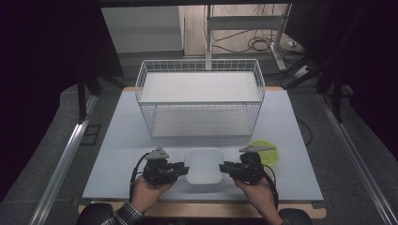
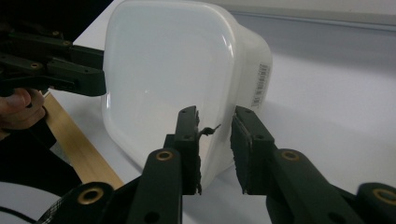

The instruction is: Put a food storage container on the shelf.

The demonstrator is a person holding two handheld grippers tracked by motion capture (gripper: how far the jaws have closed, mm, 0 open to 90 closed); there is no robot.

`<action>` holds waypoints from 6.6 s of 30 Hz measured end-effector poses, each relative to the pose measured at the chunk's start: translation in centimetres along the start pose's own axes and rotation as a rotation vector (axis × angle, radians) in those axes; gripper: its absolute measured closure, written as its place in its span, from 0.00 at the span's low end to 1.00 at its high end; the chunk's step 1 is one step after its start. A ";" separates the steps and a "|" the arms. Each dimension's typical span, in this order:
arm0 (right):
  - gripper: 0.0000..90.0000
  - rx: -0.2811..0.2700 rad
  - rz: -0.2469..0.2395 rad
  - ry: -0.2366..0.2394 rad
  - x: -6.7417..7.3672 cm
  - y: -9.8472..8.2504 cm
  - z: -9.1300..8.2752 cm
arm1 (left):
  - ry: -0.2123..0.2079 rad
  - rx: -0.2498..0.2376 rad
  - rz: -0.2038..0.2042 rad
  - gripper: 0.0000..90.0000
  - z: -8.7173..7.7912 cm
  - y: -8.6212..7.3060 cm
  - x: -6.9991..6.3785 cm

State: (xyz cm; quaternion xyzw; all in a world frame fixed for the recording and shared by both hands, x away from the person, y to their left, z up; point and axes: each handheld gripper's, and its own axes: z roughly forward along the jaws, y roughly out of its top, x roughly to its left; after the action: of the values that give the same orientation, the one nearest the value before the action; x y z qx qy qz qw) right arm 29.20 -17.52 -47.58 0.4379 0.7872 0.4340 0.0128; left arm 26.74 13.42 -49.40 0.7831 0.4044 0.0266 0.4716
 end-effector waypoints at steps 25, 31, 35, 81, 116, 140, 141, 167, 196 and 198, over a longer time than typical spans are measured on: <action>0.86 -0.145 -0.066 -0.025 1.0 0.9 -1.0 | 0.042 -0.101 0.005 0.85 -0.8 1.3 0.2; 0.85 -0.173 -0.081 -0.027 1.2 1.9 -1.5 | 0.060 -0.141 0.041 0.85 -1.8 2.8 -0.2; 0.85 -0.182 -0.091 -0.031 1.3 2.6 -1.7 | 0.069 -0.168 0.072 0.86 -2.6 4.0 -0.5; 0.85 -0.367 -0.226 -0.093 3.6 13.2 -5.4 | 0.165 -0.287 0.191 0.85 -6.5 13.6 -0.5; 0.84 -0.380 -0.180 -0.120 2.0 19.2 -3.6 | 0.234 -0.278 0.176 0.84 -6.0 19.1 2.4; 0.74 -0.378 -0.184 -0.123 1.1 20.3 -2.5 | 0.226 -0.283 0.193 0.72 -5.1 19.9 3.3; 0.73 -0.378 -0.188 -0.124 1.1 20.3 -2.4 | 0.226 -0.283 0.193 0.71 -5.1 19.9 3.3; 0.61 -0.360 -0.202 -0.126 0.8 20.8 -1.1 | 0.251 -0.264 0.226 0.44 -3.4 20.8 4.2; 0.46 -0.369 -0.179 -0.114 0.5 21.4 -0.9 | 0.208 -0.251 0.179 0.11 -3.3 22.8 5.0; 0.46 -0.376 -0.185 -0.107 0.6 21.4 -0.9 | 0.195 -0.276 0.178 0.11 -3.8 22.9 4.9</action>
State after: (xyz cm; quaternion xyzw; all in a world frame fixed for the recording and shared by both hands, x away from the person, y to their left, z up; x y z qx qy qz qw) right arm 43.00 -12.60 -31.99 0.3762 0.7273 0.5465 0.1756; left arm 42.35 14.08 -31.54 0.7374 0.3697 0.1992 0.5291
